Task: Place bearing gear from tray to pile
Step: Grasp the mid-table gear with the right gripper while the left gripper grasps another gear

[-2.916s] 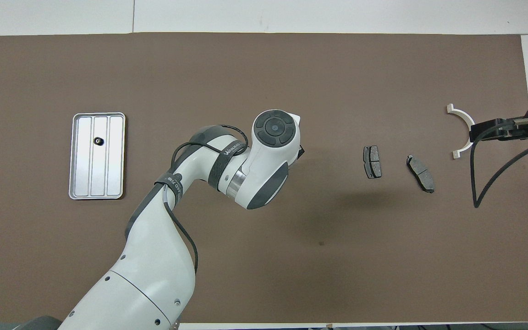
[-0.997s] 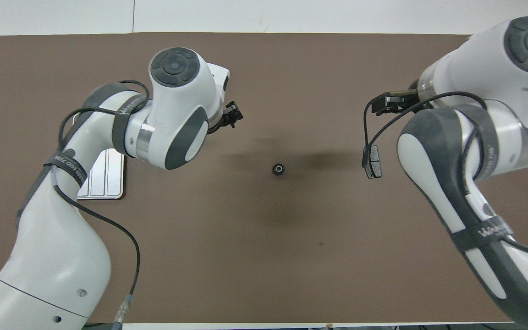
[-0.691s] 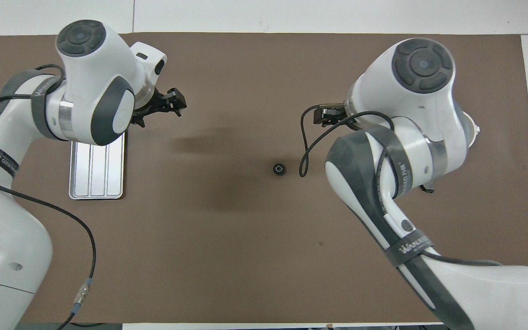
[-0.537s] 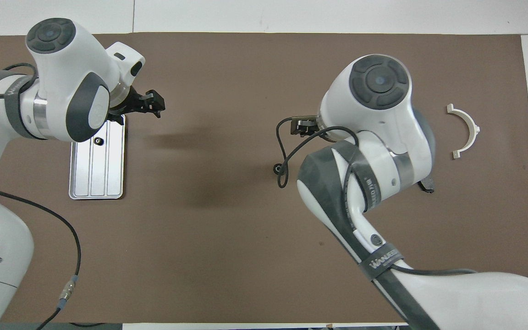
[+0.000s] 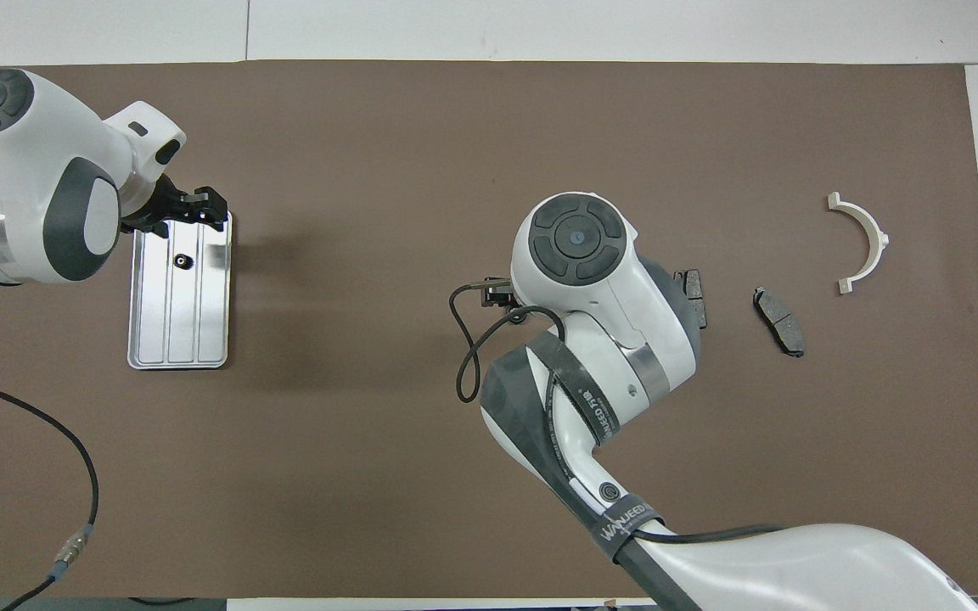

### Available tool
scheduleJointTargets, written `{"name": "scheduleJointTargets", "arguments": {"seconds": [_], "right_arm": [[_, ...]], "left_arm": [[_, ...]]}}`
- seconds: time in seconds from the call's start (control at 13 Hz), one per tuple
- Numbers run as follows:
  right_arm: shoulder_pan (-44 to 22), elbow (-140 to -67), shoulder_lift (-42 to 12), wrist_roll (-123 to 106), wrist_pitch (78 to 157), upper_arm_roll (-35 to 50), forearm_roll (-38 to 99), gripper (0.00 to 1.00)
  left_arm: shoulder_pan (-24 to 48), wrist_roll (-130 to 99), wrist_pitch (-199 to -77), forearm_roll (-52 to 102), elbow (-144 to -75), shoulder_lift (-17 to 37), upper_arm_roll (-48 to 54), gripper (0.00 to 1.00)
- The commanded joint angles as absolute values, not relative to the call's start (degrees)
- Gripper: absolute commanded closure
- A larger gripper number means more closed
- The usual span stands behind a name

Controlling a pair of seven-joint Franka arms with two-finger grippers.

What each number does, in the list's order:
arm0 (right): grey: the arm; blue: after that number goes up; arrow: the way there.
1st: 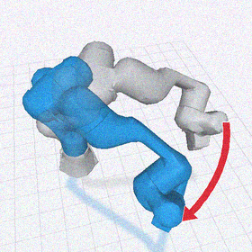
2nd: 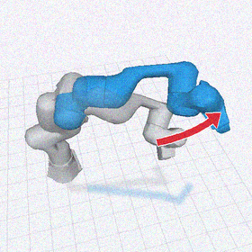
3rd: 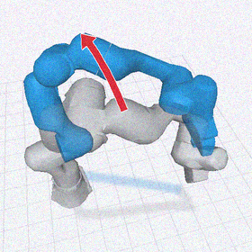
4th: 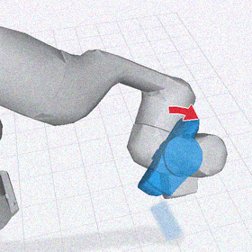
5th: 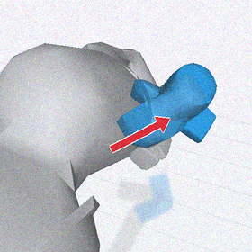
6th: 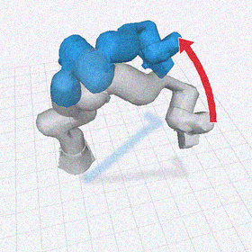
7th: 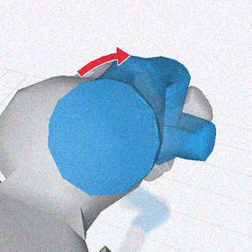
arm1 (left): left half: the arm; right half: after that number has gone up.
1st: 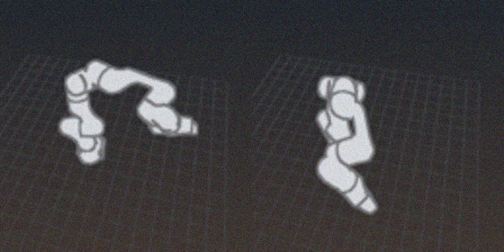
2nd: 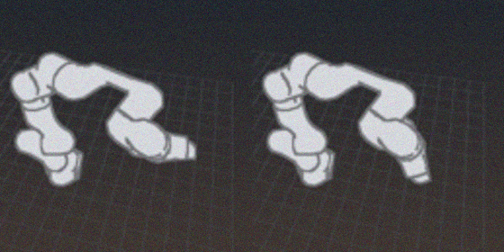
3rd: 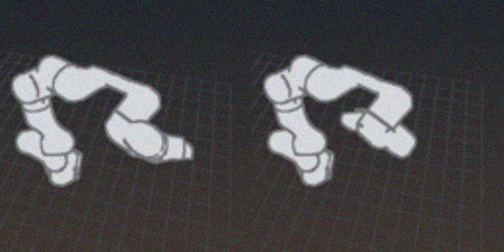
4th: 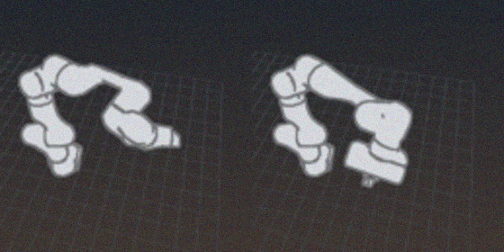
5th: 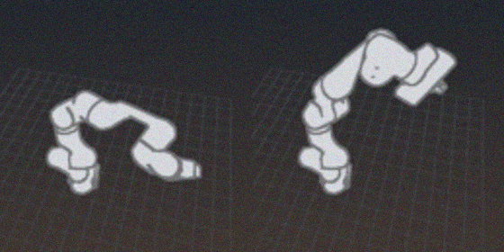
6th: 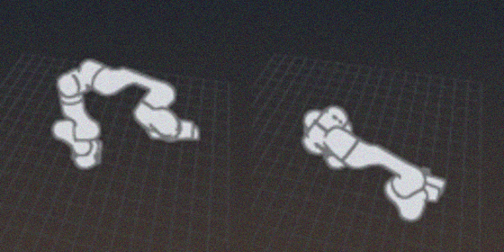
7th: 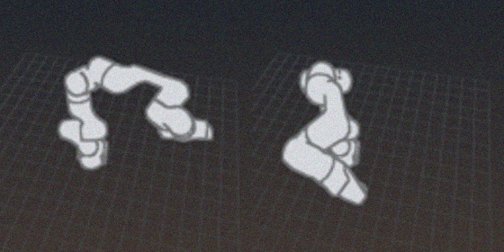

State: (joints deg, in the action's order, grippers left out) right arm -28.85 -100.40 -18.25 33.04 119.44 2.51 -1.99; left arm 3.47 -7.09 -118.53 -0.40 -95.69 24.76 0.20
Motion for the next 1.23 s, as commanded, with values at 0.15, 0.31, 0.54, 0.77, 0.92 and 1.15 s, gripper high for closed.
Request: {"name": "scheduleJointTargets", "arguments": {"seconds": [0.15, 0.31, 0.54, 0.77, 0.92, 1.15], "right_arm": [[-31.0, -103.2, -22.3, 36.5, 127.9, 2.5, -1.9, 0.0], [-31.3, -103.3, -23.2, 36.5, 128.2, 2.5, -1.9, 0.0], [-30.7, -105.4, -22.9, 35.5, 128.3, 2.5, -1.9, 0.0], [-30.2, -106.1, -23.5, 34.5, 130.2, 2.5, -1.9, 0.0], [-30.0, -106.4, -24.0, 34.6, 131.2, 2.5, -1.9, 0.0], [-30.1, -105.9, -25.0, 34.8, 132.9, 2.5, -1.7, 0.0]], "left_arm": [[0.2, -5.7, -126.4, -1.4, -105.5, 20.5, 0.7, 0.22], [-0.3, -5.6, -127.2, -1.4, -107.6, 19.9, 0.7, 0.23], [-0.5, -5.6, -127.0, -1.4, -108.5, 19.5, 0.8, 0.26], [-0.6, -5.5, -128.1, -1.4, -109.6, 19.2, 0.8, 0.29], [-0.7, -5.5, -128.8, -1.4, -109.8, 19.2, 0.8, 0.31], [-0.7, -5.5, -131.1, -1.4, -110.4, 19.7, 0.8, 0.33]]}}
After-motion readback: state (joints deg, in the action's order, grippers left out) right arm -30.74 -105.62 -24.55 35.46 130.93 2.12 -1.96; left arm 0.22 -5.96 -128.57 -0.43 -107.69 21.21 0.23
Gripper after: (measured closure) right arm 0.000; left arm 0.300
